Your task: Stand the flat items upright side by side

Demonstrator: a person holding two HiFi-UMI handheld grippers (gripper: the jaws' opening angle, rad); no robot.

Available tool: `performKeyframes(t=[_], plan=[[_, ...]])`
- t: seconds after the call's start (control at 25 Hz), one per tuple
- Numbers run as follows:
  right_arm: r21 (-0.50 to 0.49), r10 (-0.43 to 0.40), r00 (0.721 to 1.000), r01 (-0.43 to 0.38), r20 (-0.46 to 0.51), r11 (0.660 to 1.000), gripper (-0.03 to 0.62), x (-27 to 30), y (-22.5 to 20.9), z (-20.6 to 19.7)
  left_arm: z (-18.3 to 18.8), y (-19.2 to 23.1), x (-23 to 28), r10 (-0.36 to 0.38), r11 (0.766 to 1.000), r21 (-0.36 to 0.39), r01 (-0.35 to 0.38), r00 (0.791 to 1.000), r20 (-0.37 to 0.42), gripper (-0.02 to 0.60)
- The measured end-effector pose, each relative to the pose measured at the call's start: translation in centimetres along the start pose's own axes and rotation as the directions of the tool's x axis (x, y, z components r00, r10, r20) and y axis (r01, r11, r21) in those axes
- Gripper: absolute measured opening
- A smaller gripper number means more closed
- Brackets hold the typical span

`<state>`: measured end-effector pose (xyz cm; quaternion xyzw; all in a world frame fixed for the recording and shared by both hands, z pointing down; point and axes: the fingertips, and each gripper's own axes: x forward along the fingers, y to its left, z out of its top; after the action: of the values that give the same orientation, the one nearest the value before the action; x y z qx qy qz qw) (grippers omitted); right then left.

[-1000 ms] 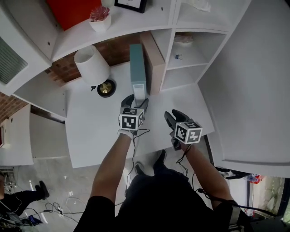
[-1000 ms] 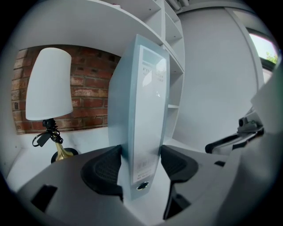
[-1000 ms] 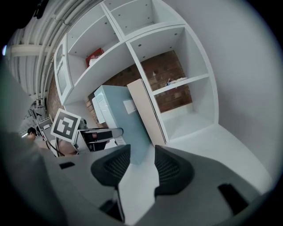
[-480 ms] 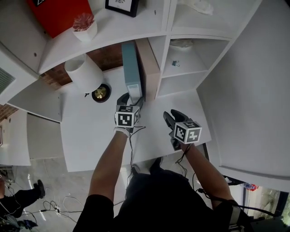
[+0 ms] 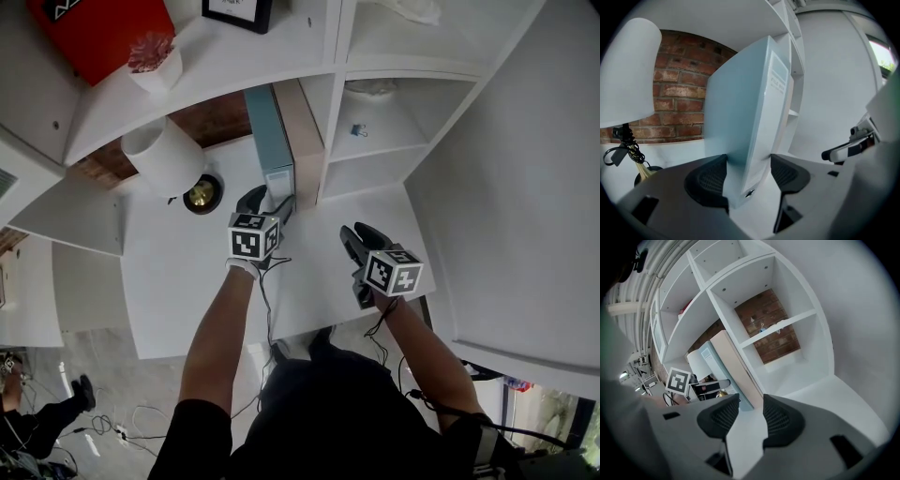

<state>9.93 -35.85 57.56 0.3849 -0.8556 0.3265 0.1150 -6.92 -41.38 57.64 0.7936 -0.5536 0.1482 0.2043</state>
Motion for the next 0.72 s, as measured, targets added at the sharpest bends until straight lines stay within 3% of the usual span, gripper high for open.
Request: performKeyframes(t=[0.44,0.72], plan=[[0.015,-0.034,0.999,0.033,0.033,0.999,0.155,-1.2,0.5,-0.6,-0.1,0.9,0.3,0.021,0.999,-0.029,-0.022,0.999,-0.029,0.281],[-0.007,-0.050,0.995,0.051,0.089,0.999,0.132,-1.5,2.9,0.6,-0.9,1.6,-3.7,0.027,0.996,-0.088,-0.030,0.999,-0.030,0.279]])
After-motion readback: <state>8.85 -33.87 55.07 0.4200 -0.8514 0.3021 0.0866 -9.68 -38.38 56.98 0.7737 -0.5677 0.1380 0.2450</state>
